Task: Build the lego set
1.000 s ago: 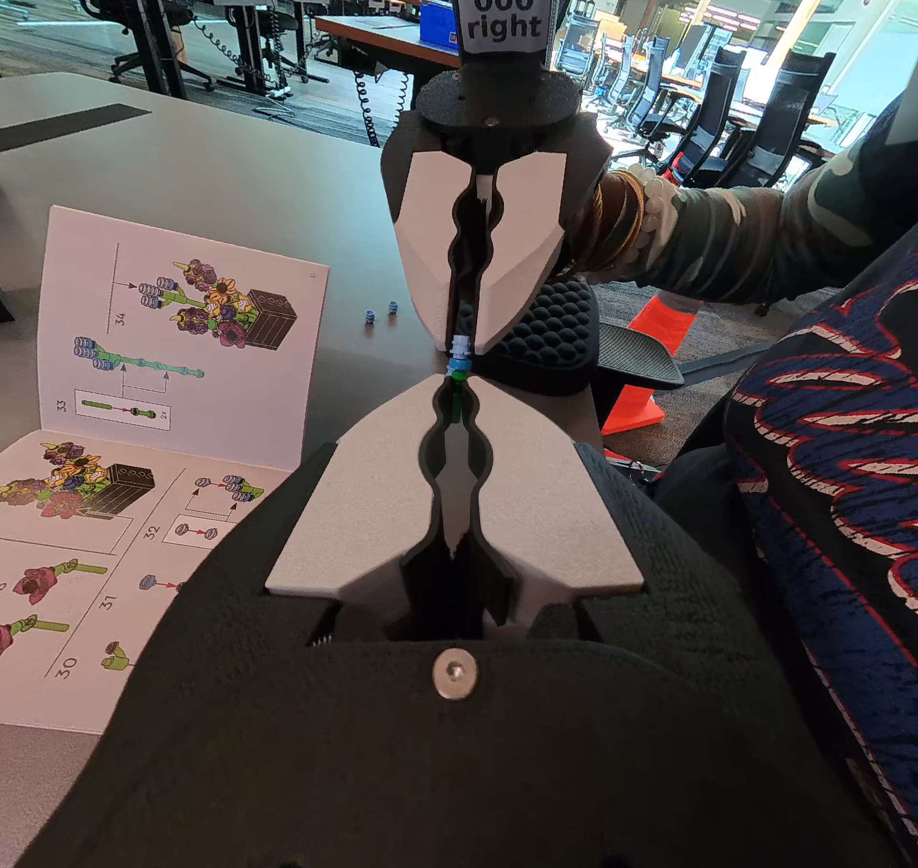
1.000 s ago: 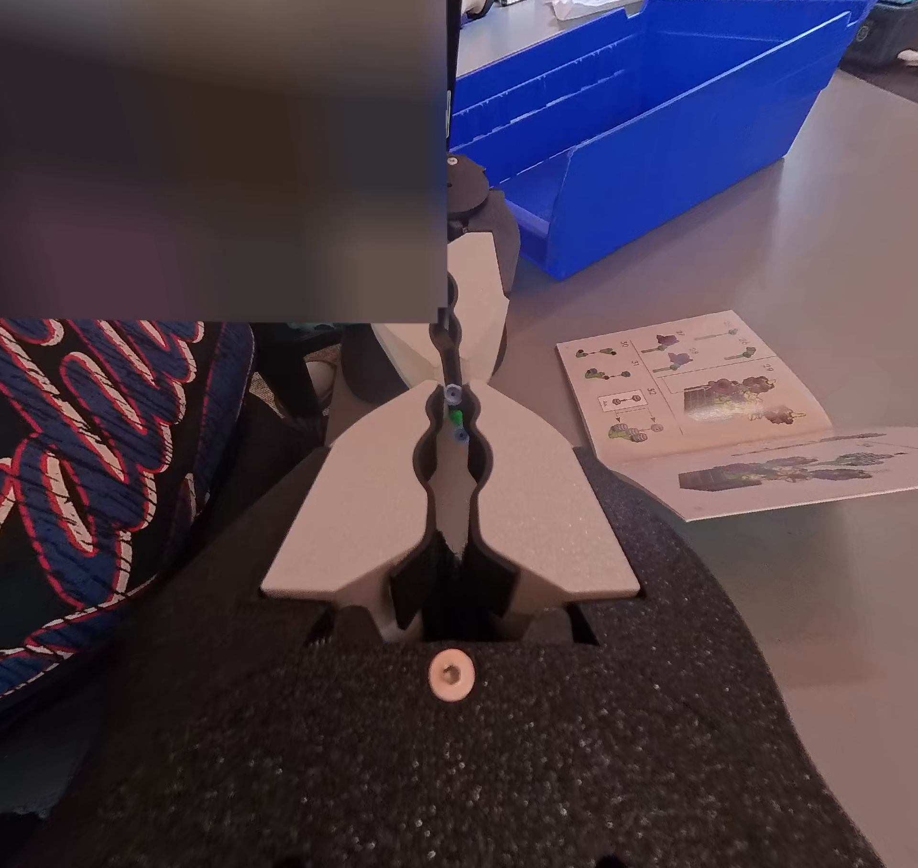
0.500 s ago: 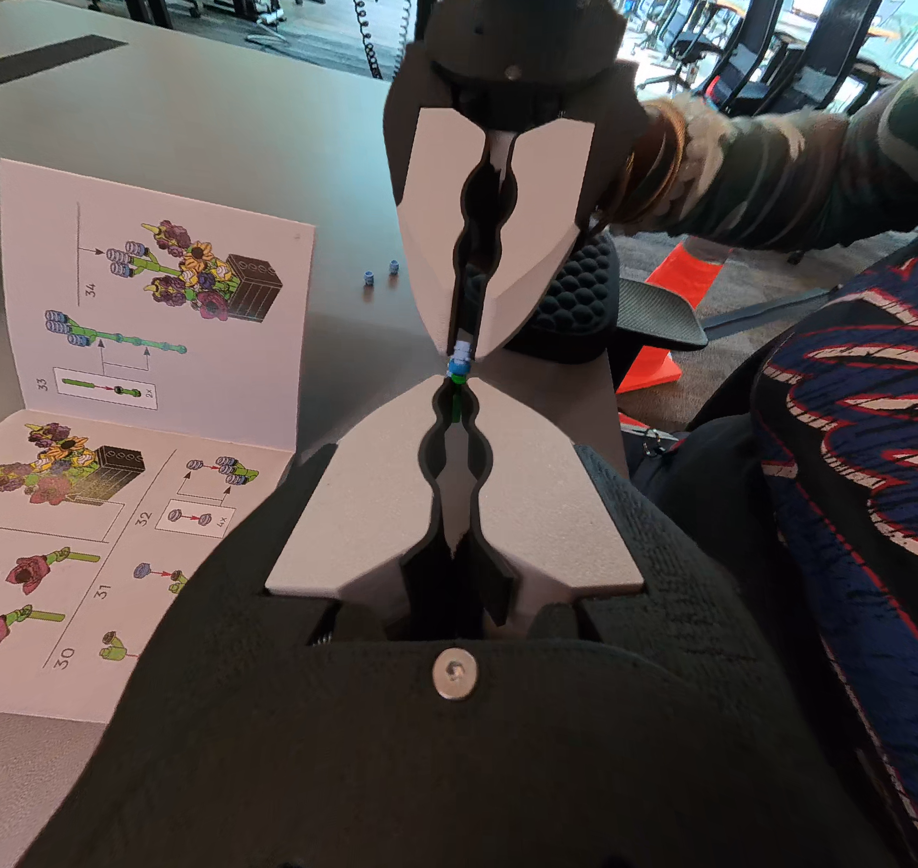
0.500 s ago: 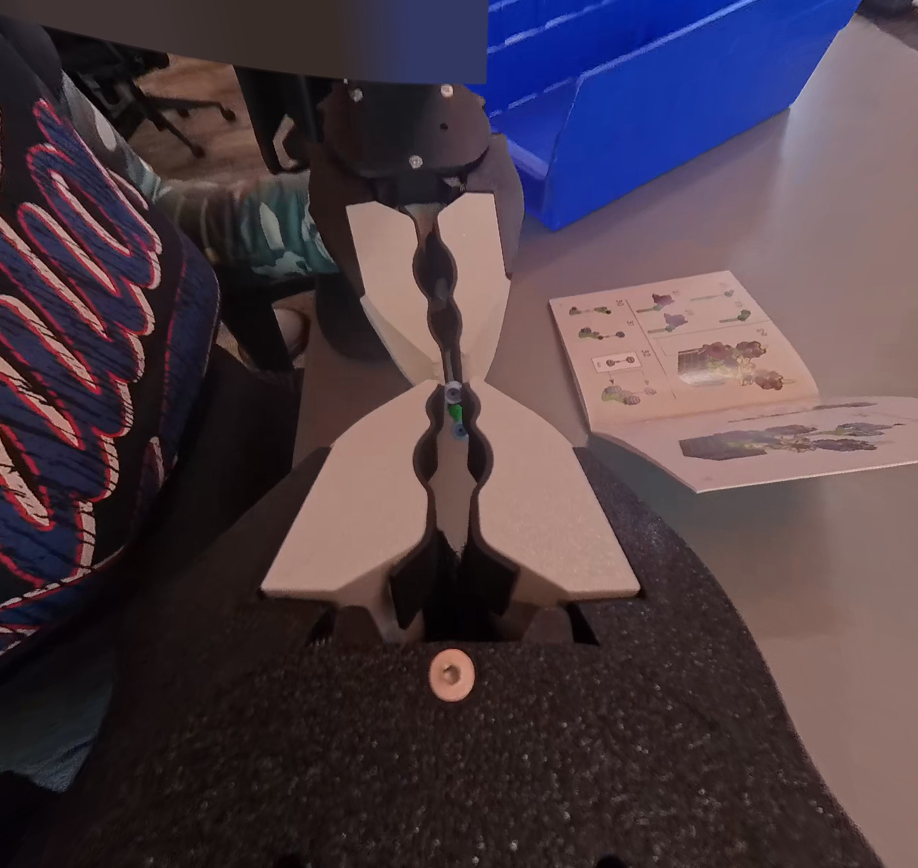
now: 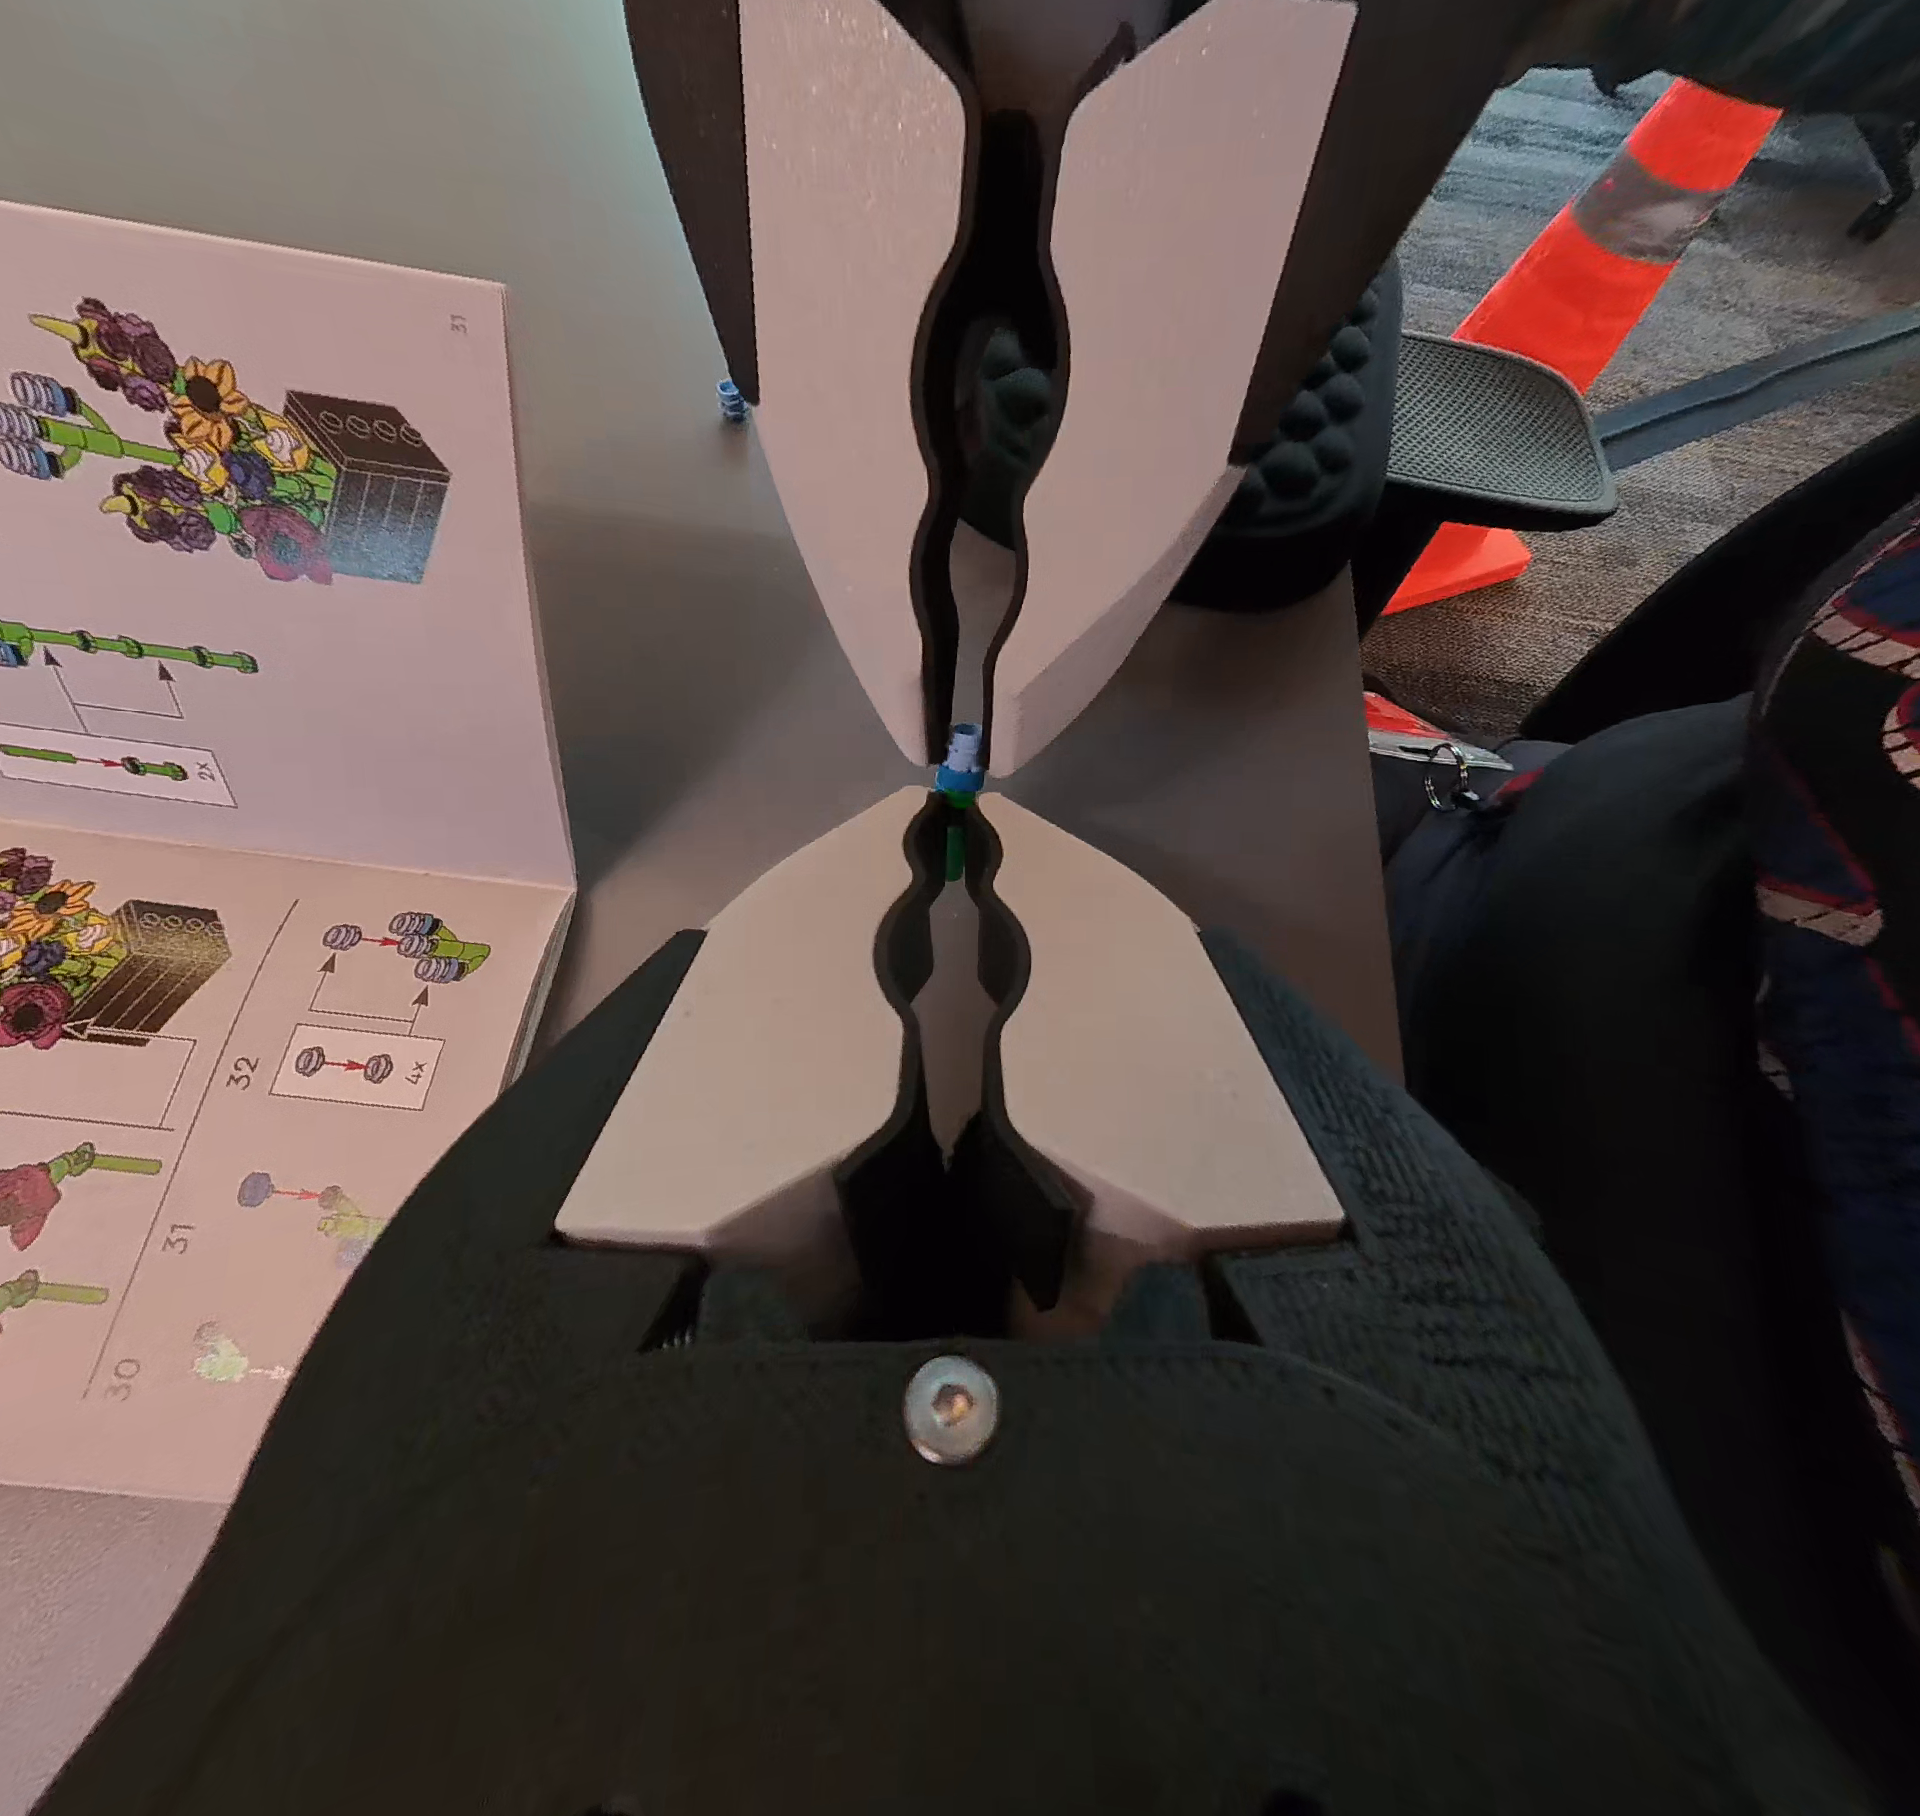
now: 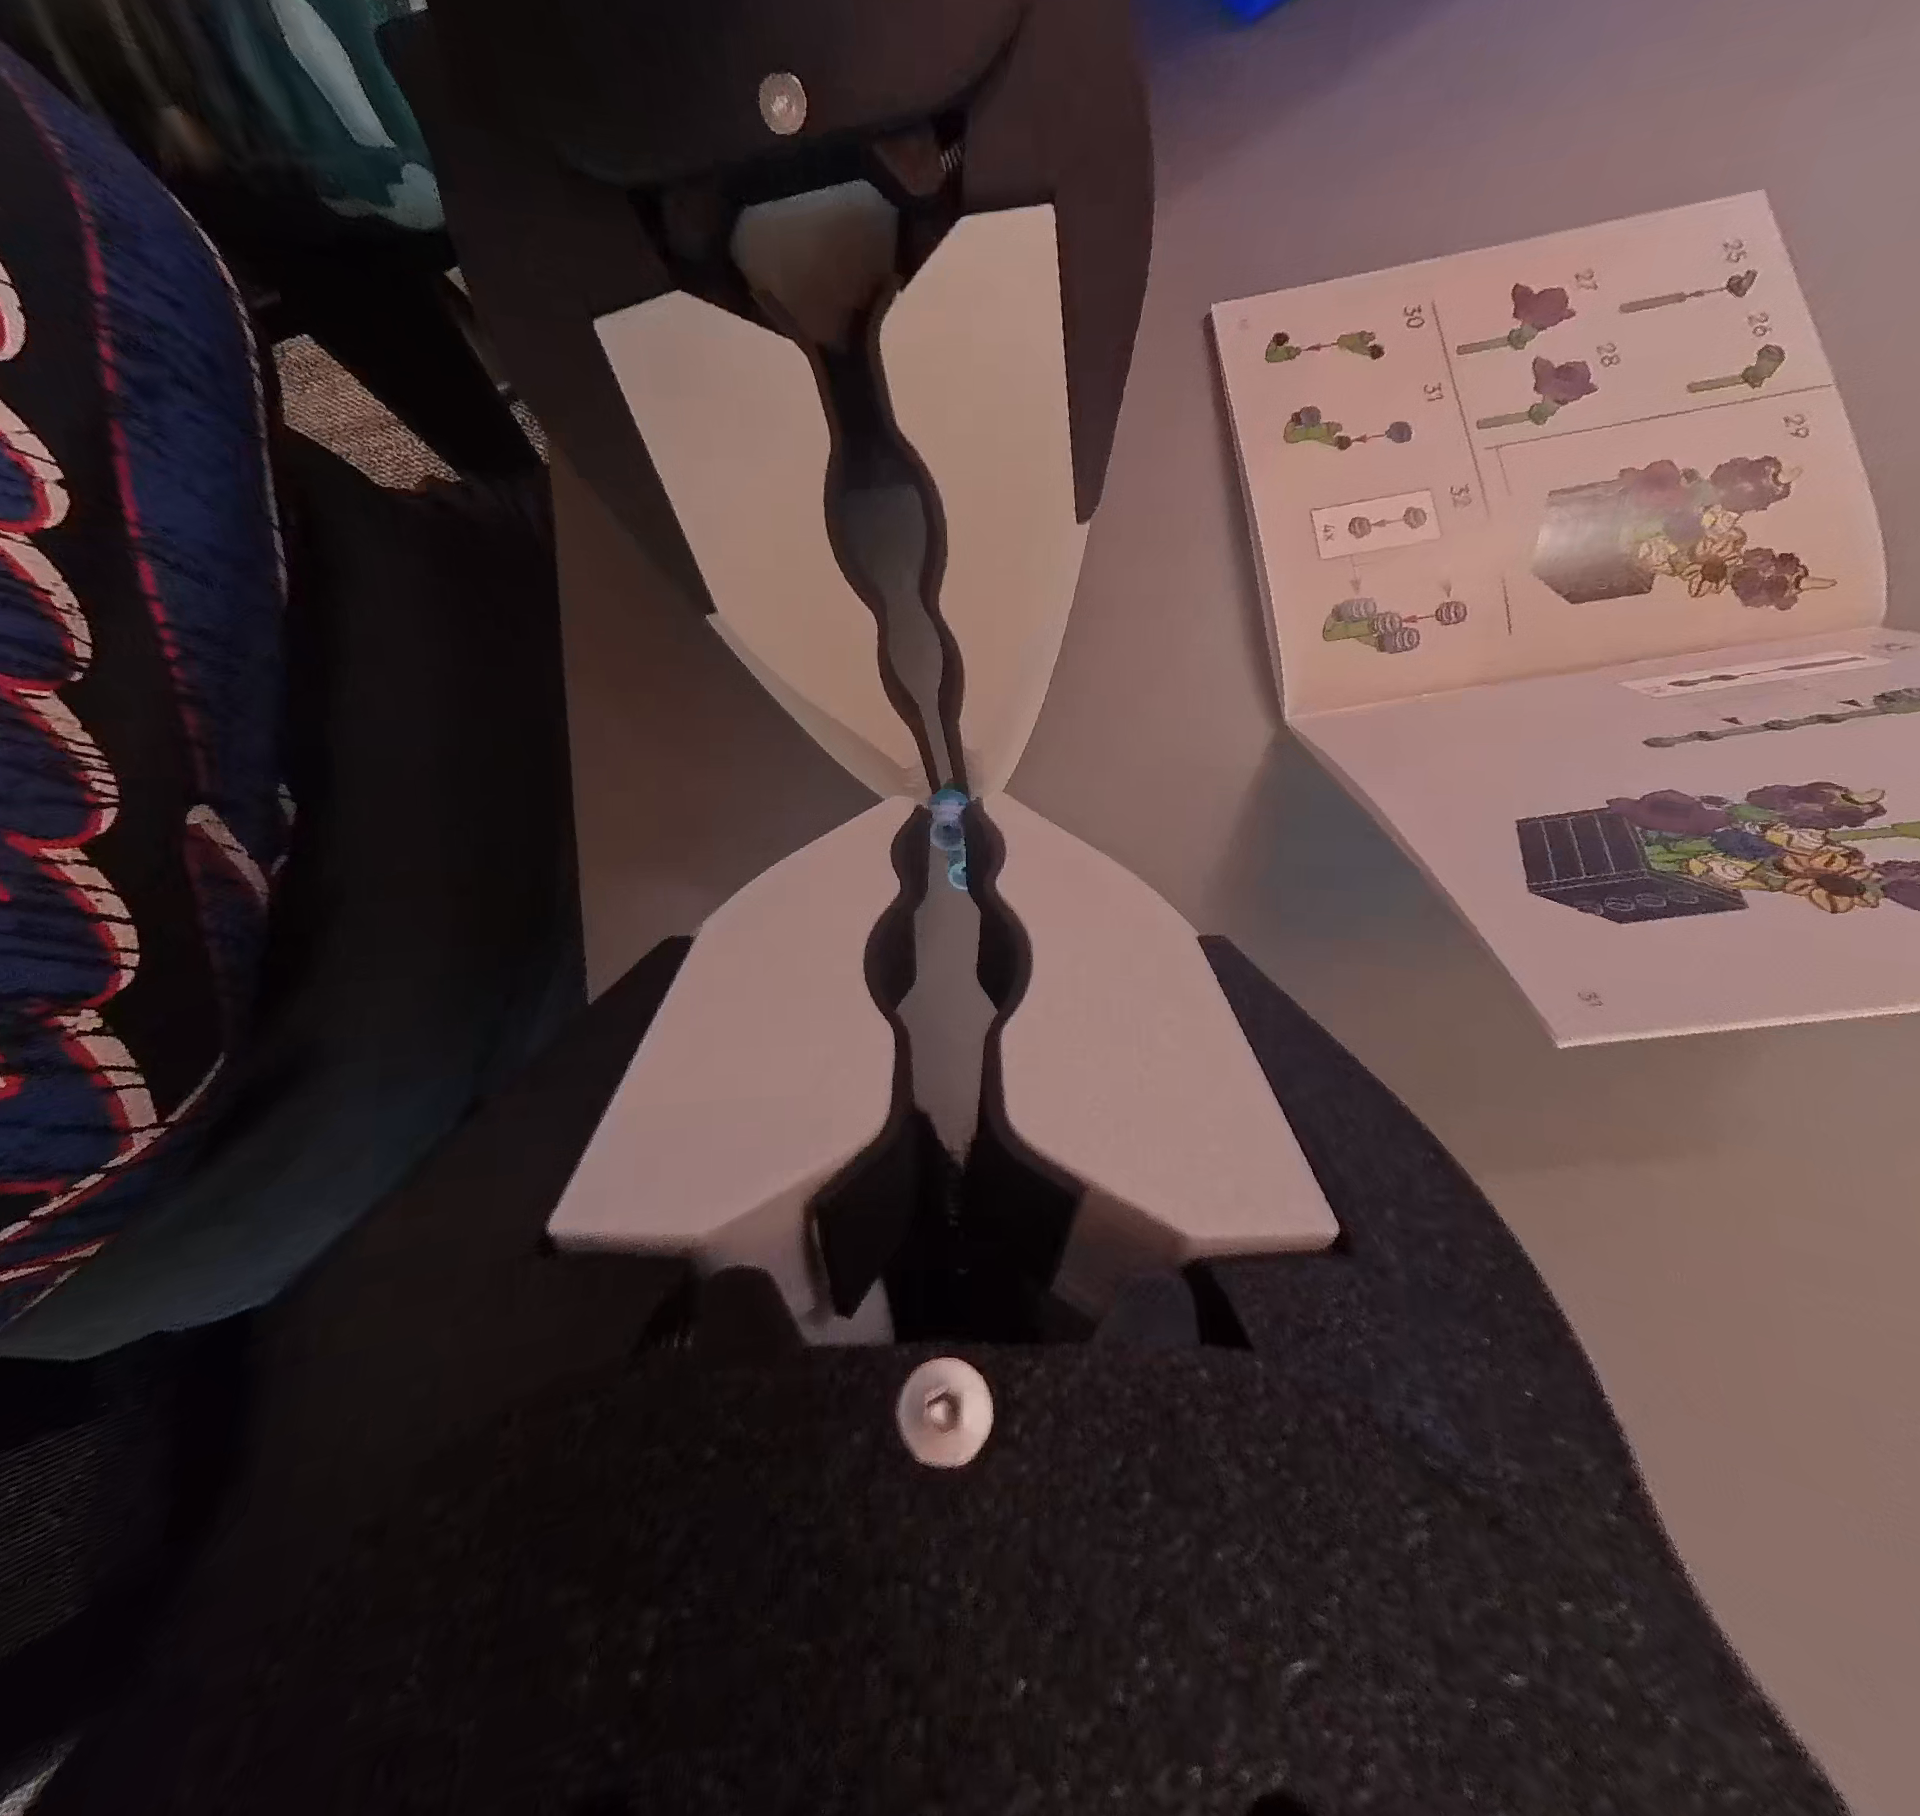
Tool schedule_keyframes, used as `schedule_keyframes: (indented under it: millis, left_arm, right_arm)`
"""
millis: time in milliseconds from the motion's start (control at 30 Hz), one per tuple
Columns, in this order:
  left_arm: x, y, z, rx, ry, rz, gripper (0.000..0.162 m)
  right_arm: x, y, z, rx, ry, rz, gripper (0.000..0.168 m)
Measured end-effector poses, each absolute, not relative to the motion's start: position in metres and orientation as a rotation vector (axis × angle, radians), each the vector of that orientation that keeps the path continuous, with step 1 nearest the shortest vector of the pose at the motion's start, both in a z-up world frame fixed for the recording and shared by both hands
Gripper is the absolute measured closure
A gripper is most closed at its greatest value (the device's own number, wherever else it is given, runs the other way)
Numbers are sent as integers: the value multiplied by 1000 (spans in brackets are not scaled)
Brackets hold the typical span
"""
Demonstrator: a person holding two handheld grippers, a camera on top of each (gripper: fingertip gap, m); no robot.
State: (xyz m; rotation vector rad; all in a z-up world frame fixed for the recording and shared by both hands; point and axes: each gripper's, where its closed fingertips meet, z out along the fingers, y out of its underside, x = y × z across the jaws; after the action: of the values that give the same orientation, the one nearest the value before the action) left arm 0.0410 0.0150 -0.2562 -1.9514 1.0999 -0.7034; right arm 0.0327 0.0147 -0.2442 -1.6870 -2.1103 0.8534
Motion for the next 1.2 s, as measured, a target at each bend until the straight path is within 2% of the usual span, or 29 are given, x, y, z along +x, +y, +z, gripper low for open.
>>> schedule_keyframes:
  millis: [833,1000,1100,1200]
  left_arm:
    - [41,14,-251,-1907,1103,-711,159]
    - [40,12,-235,-1841,1027,-866,158]
    - [35,13,-222,-1794,939,-1009,140]
    - [30,15,-214,-1763,878,-1073,133]
  right_arm:
    - [33,12,-238,-1638,-2044,900,162]
    - [29,12,-221,-1638,-1953,1074,162]
    - [29,16,-212,-1639,-1905,1135,161]
    - [28,20,-202,-1644,-1827,1222,161]
